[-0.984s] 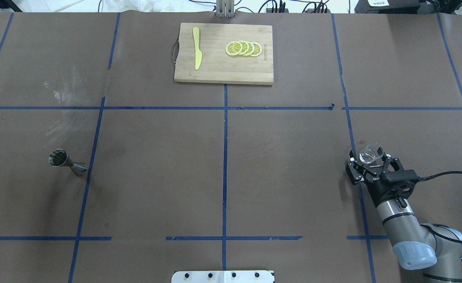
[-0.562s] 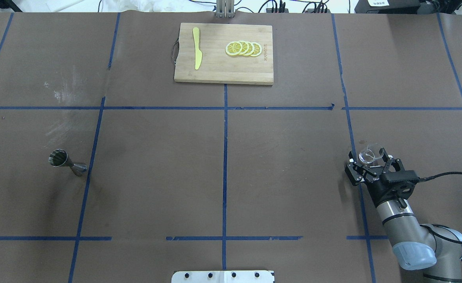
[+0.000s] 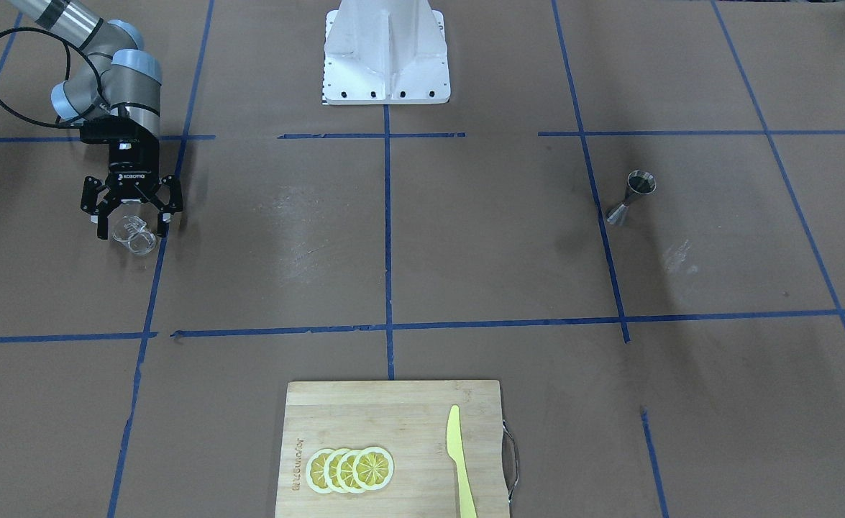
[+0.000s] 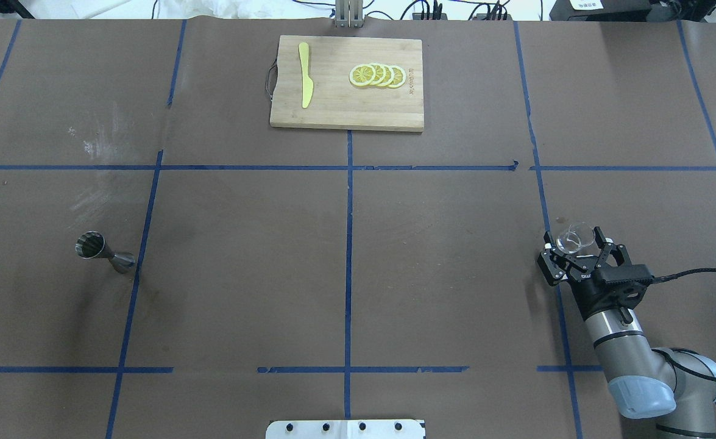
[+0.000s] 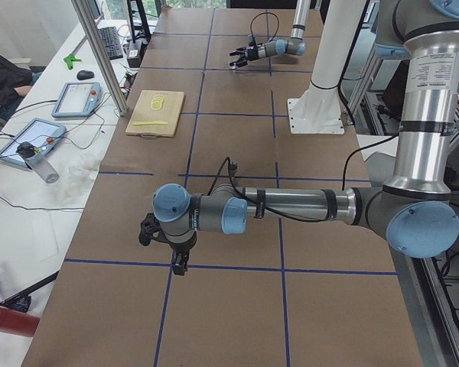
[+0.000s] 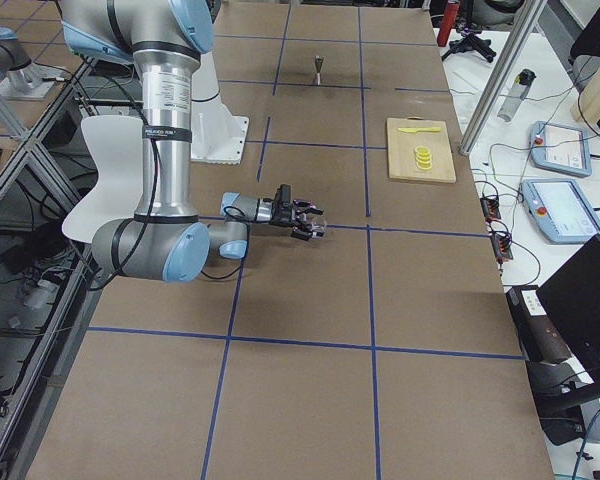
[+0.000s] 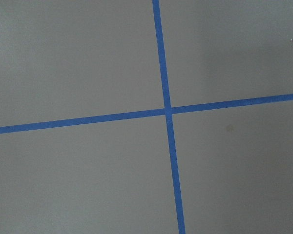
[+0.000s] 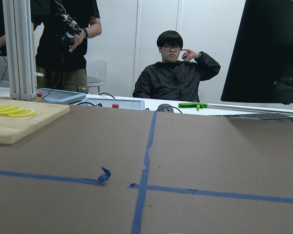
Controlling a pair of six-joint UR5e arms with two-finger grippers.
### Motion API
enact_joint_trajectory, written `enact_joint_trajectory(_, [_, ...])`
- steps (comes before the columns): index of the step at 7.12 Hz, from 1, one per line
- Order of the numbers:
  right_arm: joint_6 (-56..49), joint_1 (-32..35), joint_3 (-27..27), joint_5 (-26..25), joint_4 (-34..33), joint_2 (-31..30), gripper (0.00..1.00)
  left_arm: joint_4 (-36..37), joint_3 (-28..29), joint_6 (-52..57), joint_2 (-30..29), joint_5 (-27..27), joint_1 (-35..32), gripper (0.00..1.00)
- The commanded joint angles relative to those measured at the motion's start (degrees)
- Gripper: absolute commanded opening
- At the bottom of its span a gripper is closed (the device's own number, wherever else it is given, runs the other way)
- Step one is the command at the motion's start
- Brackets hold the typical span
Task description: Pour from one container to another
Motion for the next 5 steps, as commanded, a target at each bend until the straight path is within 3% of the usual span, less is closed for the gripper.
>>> enact_joint_trajectory(1, [-2.1,0.2,2.5,-2.0,0.1,-0.1,1.0,0.0,0.0,0.0,0.0,0.0,0.0,1.0])
enact_joint_trajectory(3, [-6.9,0.4,5.5,-0.4,-0.2,-0.2,1.0,0.0,0.0,0.0,0.1,0.0,0.0,1.0])
enact_joint_trajectory(5, [-12.6,4.4,9.1,5.0,-0.3,-2.5,1.0,0.0,0.0,0.0,0.2,0.0,0.0,1.0])
